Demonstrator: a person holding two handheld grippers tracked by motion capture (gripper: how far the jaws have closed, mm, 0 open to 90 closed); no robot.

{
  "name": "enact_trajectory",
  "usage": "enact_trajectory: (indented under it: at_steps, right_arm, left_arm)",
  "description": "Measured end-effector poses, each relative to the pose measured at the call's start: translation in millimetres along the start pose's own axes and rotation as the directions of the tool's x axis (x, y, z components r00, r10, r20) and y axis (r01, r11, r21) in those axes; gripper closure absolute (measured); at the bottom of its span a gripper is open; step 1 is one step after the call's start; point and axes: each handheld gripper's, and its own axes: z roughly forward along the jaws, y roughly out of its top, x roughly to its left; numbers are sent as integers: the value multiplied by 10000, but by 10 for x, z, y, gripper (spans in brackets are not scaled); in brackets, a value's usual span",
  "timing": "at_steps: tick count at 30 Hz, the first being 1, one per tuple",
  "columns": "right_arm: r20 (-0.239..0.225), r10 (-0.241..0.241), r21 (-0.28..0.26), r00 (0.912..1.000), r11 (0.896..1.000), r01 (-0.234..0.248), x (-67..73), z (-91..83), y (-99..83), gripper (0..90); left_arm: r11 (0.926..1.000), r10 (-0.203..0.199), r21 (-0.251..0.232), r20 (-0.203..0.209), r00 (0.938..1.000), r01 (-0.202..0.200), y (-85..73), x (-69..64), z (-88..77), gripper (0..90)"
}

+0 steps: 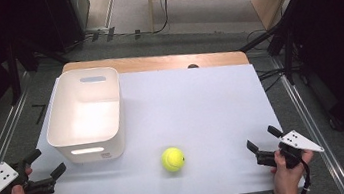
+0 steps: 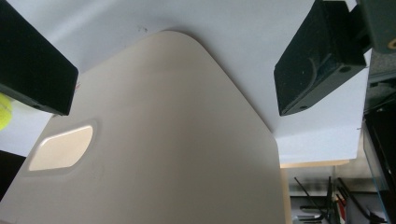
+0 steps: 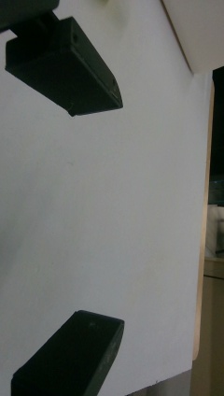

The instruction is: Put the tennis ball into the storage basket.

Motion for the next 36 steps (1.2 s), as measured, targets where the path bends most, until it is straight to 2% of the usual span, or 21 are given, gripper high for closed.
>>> enact_trajectory:
  at_steps: [13, 17, 18, 20, 26, 36]
  right_arm:
    - [-258, -717, 481, 9971, 9962, 728, 86, 51, 48, 0]
    - [-343, -541, 543, 9979, 9970, 559, 118, 50, 79, 0]
    - [-333, -700, 559, 9970, 9959, 718, 138, 48, 102, 0]
    - [-440, -986, 628, 9942, 9929, 1012, 188, 43, 148, 0]
    - [-910, -891, 857, 9919, 9916, 969, 268, 65, 206, 0]
    - [-1507, -1116, 1569, 9823, 9783, 1352, 376, 117, 350, 0]
  left_arm:
    - [9999, 98, 66, -30, 9999, -98, -1, -10, 4, 0]
    - [10000, 65, 15, -8, 10000, -65, -3, -8, 2, 0]
    - [10000, 57, 13, 8, 10000, -57, -3, -7, 2, 0]
    - [10000, 42, 4, 23, 10000, -42, -3, -5, 2, 0]
    - [10000, -10, -33, 29, 10000, 10, -6, 1, -9, 0]
    - [10000, -9, -39, 34, 10000, 9, -6, 2, -7, 0]
